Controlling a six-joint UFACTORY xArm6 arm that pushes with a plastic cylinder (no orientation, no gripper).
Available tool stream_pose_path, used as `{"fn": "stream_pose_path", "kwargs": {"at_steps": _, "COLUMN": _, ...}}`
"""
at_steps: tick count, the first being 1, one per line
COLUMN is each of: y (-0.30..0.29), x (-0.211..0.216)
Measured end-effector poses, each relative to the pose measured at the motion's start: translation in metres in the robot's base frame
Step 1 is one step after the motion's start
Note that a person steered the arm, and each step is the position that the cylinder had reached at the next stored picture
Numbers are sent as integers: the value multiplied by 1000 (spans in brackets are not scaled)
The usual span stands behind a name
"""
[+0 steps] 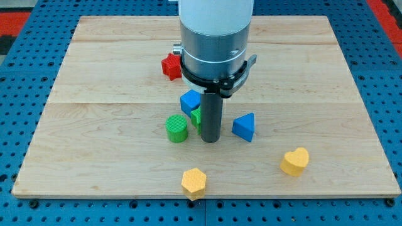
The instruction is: Push the green star into the red circle
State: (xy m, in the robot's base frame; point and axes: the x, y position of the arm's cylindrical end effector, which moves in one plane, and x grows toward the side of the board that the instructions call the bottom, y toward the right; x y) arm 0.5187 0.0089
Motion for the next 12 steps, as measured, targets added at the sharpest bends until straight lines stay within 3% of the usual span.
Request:
{"fn": "stream_pose_path", "kwargs": {"at_steps": 1, "y": -15, "x": -7}}
{"fn": "stream_pose_path", "kwargs": {"at_steps": 2, "y": -74, "x": -11}}
{"fn": "stream_pose_path", "kwargs": {"at_steps": 3, "y": -81, "x": -9}}
{"fn": "stream_pose_path", "kwargs": {"at_steps": 10, "y": 140, "x": -78}}
{"fn": "stream_pose_path", "kwargs": {"at_steps": 11, "y": 157, "x": -90}}
{"fn": "stream_pose_path", "kwargs": {"at_steps": 12, "y": 88, "x": -103}}
